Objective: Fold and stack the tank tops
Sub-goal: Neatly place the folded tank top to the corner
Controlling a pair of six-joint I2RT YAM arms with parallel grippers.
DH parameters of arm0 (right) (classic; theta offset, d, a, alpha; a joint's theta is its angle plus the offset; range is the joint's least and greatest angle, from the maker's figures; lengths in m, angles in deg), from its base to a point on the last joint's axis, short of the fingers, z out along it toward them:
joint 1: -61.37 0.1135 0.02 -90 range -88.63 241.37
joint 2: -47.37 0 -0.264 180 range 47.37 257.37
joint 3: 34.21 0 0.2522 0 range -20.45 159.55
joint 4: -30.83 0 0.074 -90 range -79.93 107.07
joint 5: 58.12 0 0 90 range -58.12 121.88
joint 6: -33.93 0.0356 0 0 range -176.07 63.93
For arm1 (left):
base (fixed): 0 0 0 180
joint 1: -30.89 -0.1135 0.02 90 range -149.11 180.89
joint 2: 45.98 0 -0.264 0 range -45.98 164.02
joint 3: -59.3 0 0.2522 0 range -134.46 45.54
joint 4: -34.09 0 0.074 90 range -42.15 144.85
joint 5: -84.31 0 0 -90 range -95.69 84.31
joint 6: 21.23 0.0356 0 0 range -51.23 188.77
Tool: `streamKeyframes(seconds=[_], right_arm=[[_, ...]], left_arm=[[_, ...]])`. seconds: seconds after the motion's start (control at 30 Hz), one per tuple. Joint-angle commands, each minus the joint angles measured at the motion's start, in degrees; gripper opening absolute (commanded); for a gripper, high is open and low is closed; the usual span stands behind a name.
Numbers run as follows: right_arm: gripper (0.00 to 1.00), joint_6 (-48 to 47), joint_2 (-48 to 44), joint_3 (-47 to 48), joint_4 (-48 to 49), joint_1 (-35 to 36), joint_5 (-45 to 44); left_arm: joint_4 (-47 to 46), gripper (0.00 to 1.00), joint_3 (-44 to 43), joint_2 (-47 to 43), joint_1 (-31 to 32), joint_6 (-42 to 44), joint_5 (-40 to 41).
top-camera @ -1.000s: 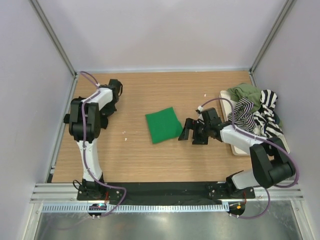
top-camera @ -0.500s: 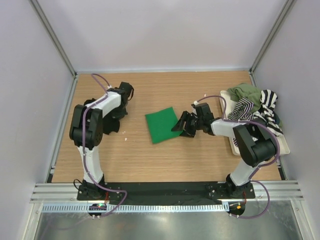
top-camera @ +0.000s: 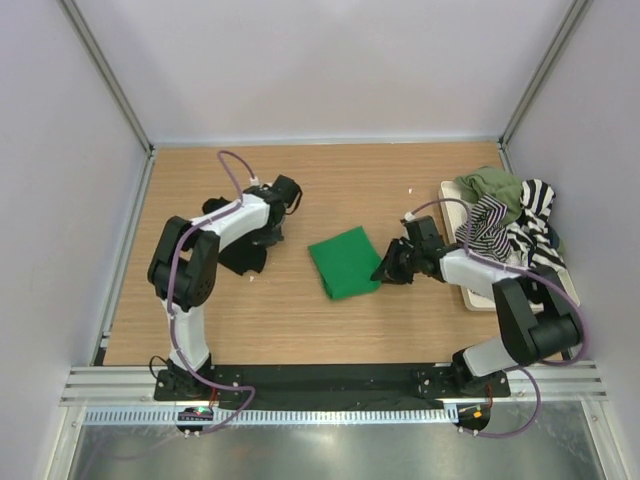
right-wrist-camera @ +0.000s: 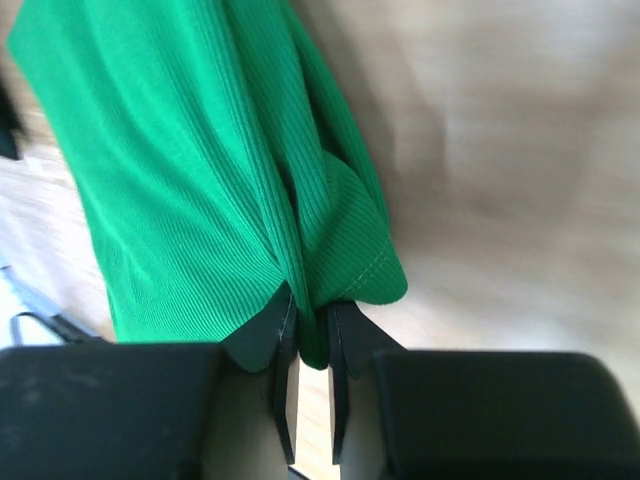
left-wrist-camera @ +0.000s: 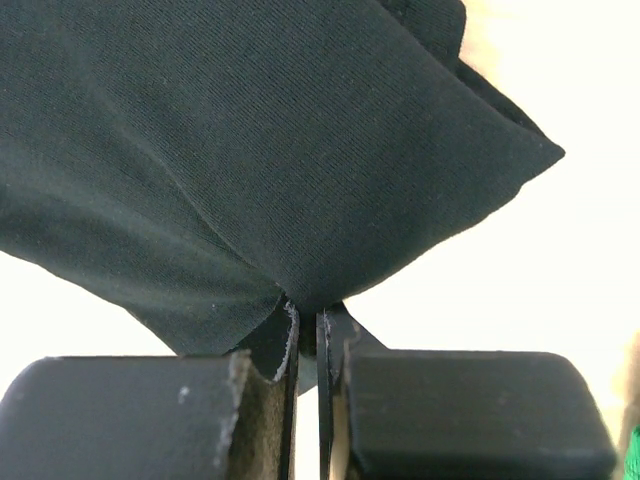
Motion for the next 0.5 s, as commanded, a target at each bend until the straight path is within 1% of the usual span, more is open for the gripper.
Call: streamKeyframes(seconds=[0.0, 0.03, 0.1, 0.13, 0.17, 0.2, 0.27, 0.3, 0.33, 0.37, 0.4, 0.43, 0.47], right_arm=[[0.19, -6.52, -7.19, -2.18, -11.48, -3.36, -5.49], [0.21, -7.58, -10.42, -2.27, -13.07, -3.99, -7.51], [0.39, -7.94, -12.99, -2.09, -17.19, -5.30, -10.41], [0.42, -7.16, -15.18, -2.35, -17.73, -6.70, -11.04], [0.56, -6.63, -16.24, -3.49, -17.48, -6.89, -10.78], [0.63, -6.01, -17.04, -3.67, -17.65, -6.98, -11.04], [0.81, -4.61, -19.23, -3.85, -18.79, -7.24, -12.62], [0.85, -4.08, -21.07, -3.67, -19.67, -7.33, -14.45], [0.86, -4.07, -21.09, -3.67, -19.67, -7.42, -14.47], [0.91, -3.72, -23.00, -3.41, -20.20, -7.42, -16.21], [0.93, -3.63, -23.72, -3.15, -20.11, -7.51, -16.84], [0.95, -3.81, -24.25, -2.80, -19.94, -7.51, -17.10], [0.95, -3.89, -23.47, -1.58, -19.68, -7.59, -17.37]], left_arm=[[-0.54, 0.00, -1.61, -1.78, 6.19, -2.84, -0.30], [-0.46, 0.00, -2.23, -1.16, 7.52, -3.29, -0.30], [-0.19, 0.00, -4.68, 1.20, 11.29, -4.16, -0.56], [-0.11, 0.00, -5.74, 2.17, 12.45, -4.43, -0.73], [0.24, 0.00, -6.88, 3.31, 13.50, -4.52, -1.08], [0.77, 0.00, -9.16, 4.28, 15.77, -4.52, -1.00], [2.87, 0.01, -12.41, 7.10, 17.81, -4.78, 0.22], [3.49, 0.02, -13.13, 8.24, 19.47, -5.04, 1.36], [3.93, 0.04, -13.57, 8.51, 20.18, -5.40, 1.89], [4.29, 0.08, -13.75, 8.51, 20.71, -5.75, 2.07], [4.38, 0.14, -13.23, 8.25, 21.33, -6.01, 2.08], [4.20, 0.29, -12.70, 7.12, 21.51, -6.62, 1.64], [3.77, 0.37, -11.04, 6.24, 21.42, -6.98, 1.81]])
